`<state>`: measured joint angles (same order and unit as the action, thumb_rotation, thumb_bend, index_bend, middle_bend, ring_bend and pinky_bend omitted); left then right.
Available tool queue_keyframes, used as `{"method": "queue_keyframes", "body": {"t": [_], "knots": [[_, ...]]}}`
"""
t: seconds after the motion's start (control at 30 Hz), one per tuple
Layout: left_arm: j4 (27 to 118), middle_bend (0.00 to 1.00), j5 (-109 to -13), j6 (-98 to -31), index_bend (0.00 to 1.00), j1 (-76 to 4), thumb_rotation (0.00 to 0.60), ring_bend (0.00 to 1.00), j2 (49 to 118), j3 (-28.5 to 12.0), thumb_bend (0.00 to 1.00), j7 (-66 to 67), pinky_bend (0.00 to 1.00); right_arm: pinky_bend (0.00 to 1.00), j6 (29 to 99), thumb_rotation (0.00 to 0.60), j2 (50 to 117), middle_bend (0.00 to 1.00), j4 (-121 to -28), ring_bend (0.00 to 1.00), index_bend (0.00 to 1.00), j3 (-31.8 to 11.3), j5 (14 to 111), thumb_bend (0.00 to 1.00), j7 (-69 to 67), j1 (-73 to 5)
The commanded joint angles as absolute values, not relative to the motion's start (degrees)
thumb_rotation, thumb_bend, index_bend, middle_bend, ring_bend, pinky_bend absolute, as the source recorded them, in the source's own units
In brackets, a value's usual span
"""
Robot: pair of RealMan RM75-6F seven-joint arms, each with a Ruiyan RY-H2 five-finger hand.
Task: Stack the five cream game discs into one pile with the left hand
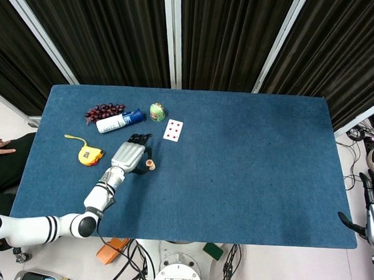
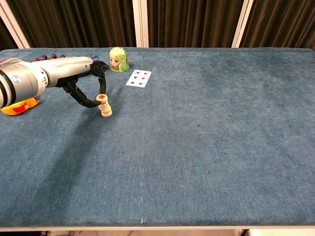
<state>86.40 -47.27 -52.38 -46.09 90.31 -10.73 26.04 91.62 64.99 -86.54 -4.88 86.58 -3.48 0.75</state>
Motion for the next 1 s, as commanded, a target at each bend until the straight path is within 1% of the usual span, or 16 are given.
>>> {"method": "queue_keyframes", "body": {"t": [0.03,0.37,0.63,0.73,0.87,0.93,1.0], "knots": [[86.34,0.0,-47.2,-52.44,0.47,-46.19,0.6,0.0,90.35,-10.61,0.34,25.99,0.0,0.0,91.62,0.6,65.0,0.04,-86.52,0.0,0.0,-4.89,86.55,0.24,-3.53,0.76],[86.38,0.0,-46.93,-52.9,0.42,-46.4,0.6,0.0,90.23,-10.11,0.33,25.67,0.0,0.0,91.56,0.6,65.01,0.04,-86.44,0.0,0.0,-4.92,86.48,0.24,-3.61,0.76],[87.79,0.0,-47.71,-53.68,0.42,-45.79,0.6,0.0,89.19,-9.77,0.33,24.44,0.0,0.0,91.75,0.6,64.93,0.04,-86.48,0.0,0.0,-4.93,86.54,0.24,-3.71,0.84],[90.38,0.0,-50.31,-55.75,0.41,-44.18,0.6,0.0,87.35,-9.63,0.32,22.32,0.0,0.0,91.98,0.6,64.82,0.04,-86.51,0.0,0.0,-4.99,86.36,0.24,-3.82,1.04],[94.52,0.0,-55.79,-60.86,0.38,-40.49,0.6,0.0,83.8,-9.46,0.32,17.77,0.0,0.0,92.1,0.6,64.58,0.04,-86.48,0.0,0.0,-5.05,86.1,0.24,-3.96,1.24],[95.98,0.01,-59.59,-65.14,0.37,-37.94,0.6,0.0,82.22,-9.25,0.32,15.19,0.0,0.0,91.95,0.6,64.48,0.04,-86.42,0.0,0.0,-5.06,85.9,0.24,-4.1,1.27],[96.18,0.04,-63.04,-69.74,0.36,-35.36,0.6,0.0,81.19,-8.63,0.3,13.71,0.0,0.0,91.95,0.6,64.43,0.04,-86.32,0.0,0.0,-5.05,85.91,0.24,-4.25,1.31]]}}
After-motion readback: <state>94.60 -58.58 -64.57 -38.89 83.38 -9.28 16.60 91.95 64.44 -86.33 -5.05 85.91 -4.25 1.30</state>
